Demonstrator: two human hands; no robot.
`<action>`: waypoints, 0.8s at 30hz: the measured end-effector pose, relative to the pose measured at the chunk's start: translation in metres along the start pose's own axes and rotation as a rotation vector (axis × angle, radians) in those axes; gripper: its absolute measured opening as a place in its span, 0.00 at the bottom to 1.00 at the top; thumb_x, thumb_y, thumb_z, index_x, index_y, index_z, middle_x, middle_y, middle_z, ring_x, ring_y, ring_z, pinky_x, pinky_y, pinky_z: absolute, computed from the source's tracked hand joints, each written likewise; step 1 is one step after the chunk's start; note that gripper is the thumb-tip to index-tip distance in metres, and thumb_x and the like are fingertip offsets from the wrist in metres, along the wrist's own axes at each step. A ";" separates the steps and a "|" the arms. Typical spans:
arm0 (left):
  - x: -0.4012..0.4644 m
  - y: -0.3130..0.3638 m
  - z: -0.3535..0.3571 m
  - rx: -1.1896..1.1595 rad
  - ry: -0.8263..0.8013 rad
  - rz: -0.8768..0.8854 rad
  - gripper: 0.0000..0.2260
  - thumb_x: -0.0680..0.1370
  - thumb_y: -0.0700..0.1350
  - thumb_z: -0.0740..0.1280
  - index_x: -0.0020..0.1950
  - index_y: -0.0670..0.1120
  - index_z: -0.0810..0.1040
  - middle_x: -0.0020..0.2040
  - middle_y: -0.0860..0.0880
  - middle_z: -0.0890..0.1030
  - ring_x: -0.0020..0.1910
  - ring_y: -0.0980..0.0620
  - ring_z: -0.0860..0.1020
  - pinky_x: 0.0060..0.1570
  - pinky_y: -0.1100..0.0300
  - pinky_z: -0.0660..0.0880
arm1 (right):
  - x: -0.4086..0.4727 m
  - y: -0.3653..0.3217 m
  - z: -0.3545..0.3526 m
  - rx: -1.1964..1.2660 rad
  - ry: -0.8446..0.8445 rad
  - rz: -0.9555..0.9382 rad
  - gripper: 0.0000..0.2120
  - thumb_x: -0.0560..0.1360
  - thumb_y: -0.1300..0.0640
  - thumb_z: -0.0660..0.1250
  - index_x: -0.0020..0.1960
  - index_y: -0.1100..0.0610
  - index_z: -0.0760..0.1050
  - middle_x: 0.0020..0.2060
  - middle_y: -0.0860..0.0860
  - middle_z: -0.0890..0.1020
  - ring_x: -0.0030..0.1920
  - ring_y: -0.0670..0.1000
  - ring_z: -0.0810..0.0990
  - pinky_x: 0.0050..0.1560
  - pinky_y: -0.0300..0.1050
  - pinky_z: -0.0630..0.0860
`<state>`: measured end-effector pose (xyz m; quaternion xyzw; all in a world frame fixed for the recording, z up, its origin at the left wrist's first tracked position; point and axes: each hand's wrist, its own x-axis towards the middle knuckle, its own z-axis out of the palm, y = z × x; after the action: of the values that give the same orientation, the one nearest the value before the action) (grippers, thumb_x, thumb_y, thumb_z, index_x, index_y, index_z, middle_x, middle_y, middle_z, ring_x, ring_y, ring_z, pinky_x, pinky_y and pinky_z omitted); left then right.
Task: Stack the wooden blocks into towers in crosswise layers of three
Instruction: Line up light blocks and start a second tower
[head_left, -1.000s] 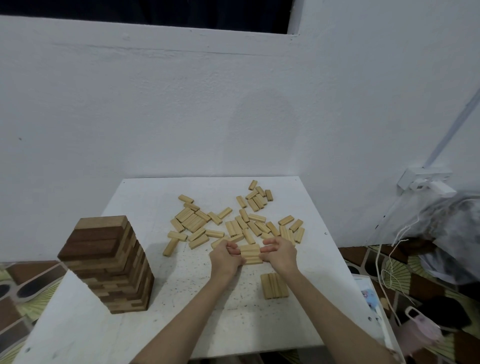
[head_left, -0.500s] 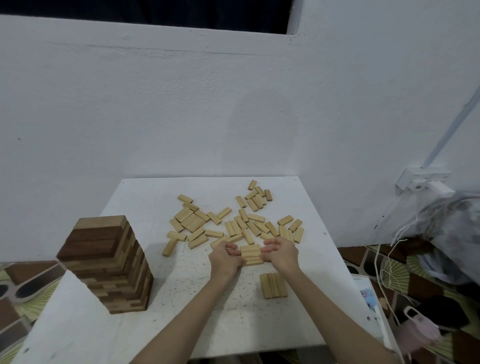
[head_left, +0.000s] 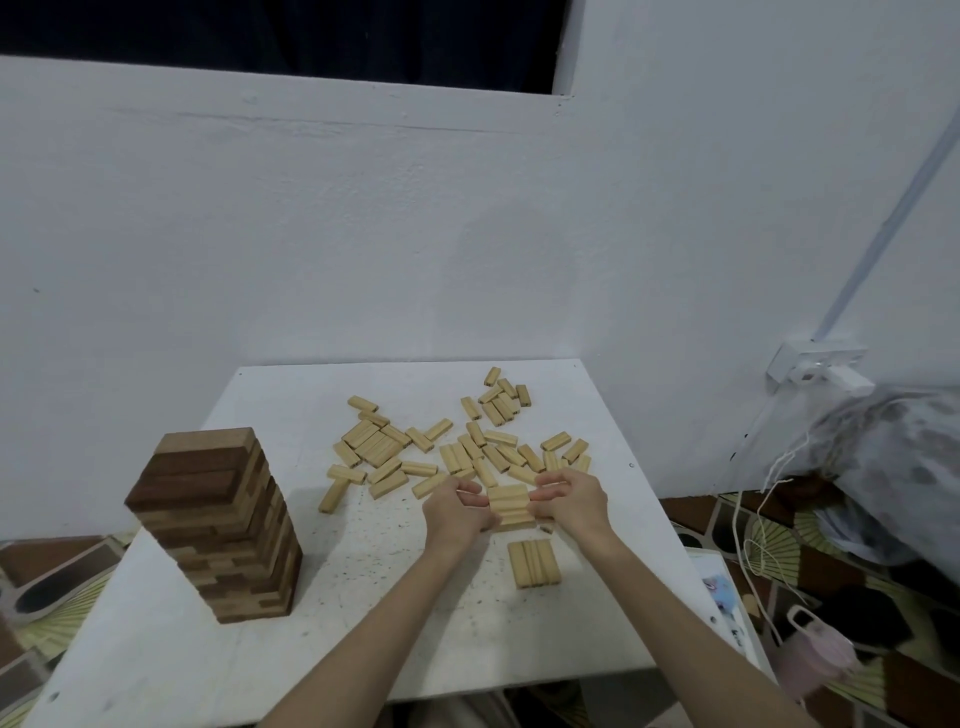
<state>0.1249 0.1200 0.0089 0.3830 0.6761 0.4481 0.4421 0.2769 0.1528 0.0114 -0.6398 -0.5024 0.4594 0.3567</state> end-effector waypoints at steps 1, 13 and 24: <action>-0.002 0.000 0.001 -0.005 -0.005 0.002 0.16 0.64 0.29 0.76 0.47 0.40 0.75 0.41 0.45 0.79 0.42 0.48 0.80 0.44 0.53 0.81 | -0.002 0.000 -0.002 0.003 0.001 -0.003 0.14 0.65 0.73 0.73 0.47 0.59 0.78 0.38 0.54 0.84 0.39 0.52 0.82 0.43 0.45 0.81; -0.030 -0.011 0.011 0.022 -0.063 -0.027 0.17 0.64 0.30 0.76 0.47 0.41 0.75 0.40 0.46 0.80 0.41 0.50 0.79 0.42 0.58 0.80 | -0.030 0.017 -0.021 0.051 0.008 0.039 0.15 0.63 0.75 0.74 0.44 0.60 0.77 0.36 0.56 0.83 0.36 0.50 0.82 0.35 0.38 0.80; -0.039 -0.022 0.014 0.066 -0.068 -0.044 0.18 0.62 0.30 0.76 0.44 0.44 0.74 0.41 0.46 0.80 0.43 0.49 0.79 0.42 0.57 0.80 | -0.037 0.031 -0.021 0.041 -0.001 0.058 0.15 0.63 0.74 0.75 0.45 0.60 0.78 0.38 0.57 0.84 0.42 0.54 0.83 0.45 0.47 0.82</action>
<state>0.1476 0.0811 -0.0045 0.3972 0.6835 0.4025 0.4616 0.3040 0.1096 -0.0020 -0.6466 -0.4743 0.4799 0.3558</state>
